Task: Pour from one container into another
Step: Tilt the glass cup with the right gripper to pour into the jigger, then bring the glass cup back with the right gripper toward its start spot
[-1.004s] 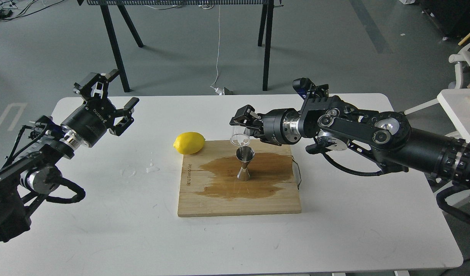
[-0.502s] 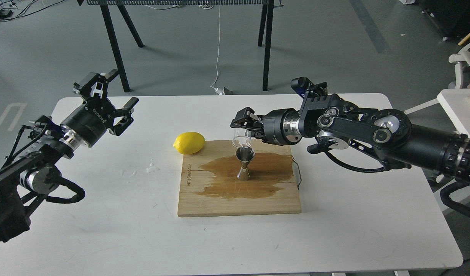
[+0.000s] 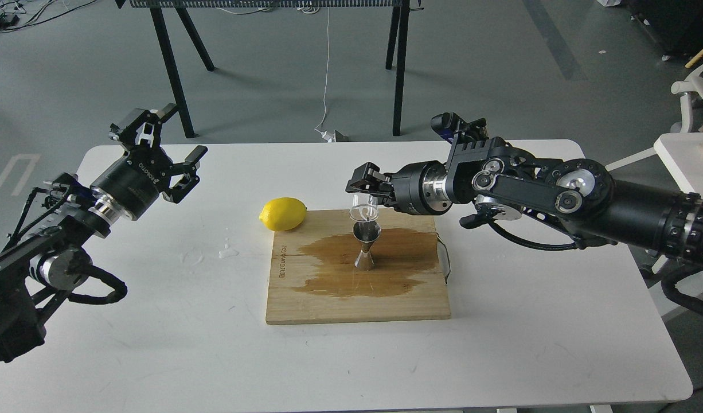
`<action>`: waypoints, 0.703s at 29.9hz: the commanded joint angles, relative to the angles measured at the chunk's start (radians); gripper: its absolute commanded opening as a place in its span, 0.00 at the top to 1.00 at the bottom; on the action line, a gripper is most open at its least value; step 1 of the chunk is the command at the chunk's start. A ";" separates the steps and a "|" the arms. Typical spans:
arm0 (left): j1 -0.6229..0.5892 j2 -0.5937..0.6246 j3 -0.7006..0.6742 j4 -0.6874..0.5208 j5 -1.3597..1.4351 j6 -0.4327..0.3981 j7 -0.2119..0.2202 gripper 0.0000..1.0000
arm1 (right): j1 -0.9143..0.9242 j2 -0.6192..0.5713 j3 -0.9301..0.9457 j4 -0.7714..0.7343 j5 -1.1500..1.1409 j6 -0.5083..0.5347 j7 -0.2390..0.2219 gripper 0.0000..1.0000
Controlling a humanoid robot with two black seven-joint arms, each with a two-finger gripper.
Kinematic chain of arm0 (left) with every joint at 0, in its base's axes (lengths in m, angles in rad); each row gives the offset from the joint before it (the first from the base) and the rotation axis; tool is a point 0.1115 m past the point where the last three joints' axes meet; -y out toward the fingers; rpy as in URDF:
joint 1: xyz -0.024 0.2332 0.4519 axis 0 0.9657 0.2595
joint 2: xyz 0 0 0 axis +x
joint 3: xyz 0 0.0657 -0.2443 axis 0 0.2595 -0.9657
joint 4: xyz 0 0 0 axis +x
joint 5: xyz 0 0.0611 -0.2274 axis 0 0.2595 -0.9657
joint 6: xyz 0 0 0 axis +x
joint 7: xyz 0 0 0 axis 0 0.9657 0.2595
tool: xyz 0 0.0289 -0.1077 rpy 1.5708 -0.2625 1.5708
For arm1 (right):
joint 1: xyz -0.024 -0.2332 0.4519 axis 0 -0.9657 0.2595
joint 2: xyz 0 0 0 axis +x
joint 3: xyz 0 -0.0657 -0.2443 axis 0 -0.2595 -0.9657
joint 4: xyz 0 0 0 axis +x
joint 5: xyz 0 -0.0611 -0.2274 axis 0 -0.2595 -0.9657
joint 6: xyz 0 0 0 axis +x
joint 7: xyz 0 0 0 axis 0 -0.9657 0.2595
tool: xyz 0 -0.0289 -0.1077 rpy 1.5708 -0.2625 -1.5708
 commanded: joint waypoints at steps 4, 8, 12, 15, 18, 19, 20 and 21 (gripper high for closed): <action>0.000 0.000 0.000 0.000 0.001 0.000 0.000 0.10 | 0.001 0.004 0.003 -0.001 0.002 0.000 0.000 0.59; 0.000 0.000 0.000 0.000 -0.001 0.000 0.000 0.10 | -0.008 -0.002 0.023 0.000 0.016 -0.002 -0.001 0.59; 0.000 0.001 0.000 0.002 0.001 0.000 0.000 0.10 | -0.053 -0.016 0.093 0.006 0.117 0.001 -0.005 0.59; 0.000 0.002 0.000 0.002 0.001 0.000 0.000 0.10 | -0.114 -0.042 0.171 0.017 0.184 0.006 -0.003 0.59; 0.000 0.000 0.000 0.002 0.001 0.000 0.000 0.10 | -0.235 -0.068 0.320 0.028 0.237 0.009 -0.001 0.59; 0.000 0.000 0.000 0.002 -0.001 0.000 0.000 0.10 | -0.281 -0.076 0.381 0.034 0.258 0.011 -0.001 0.59; 0.000 0.000 0.000 0.002 -0.001 0.000 0.000 0.10 | -0.333 -0.082 0.449 0.037 0.278 0.015 -0.001 0.59; 0.000 0.000 0.000 0.002 0.001 0.000 0.000 0.10 | -0.394 -0.088 0.533 0.037 0.303 0.021 0.000 0.59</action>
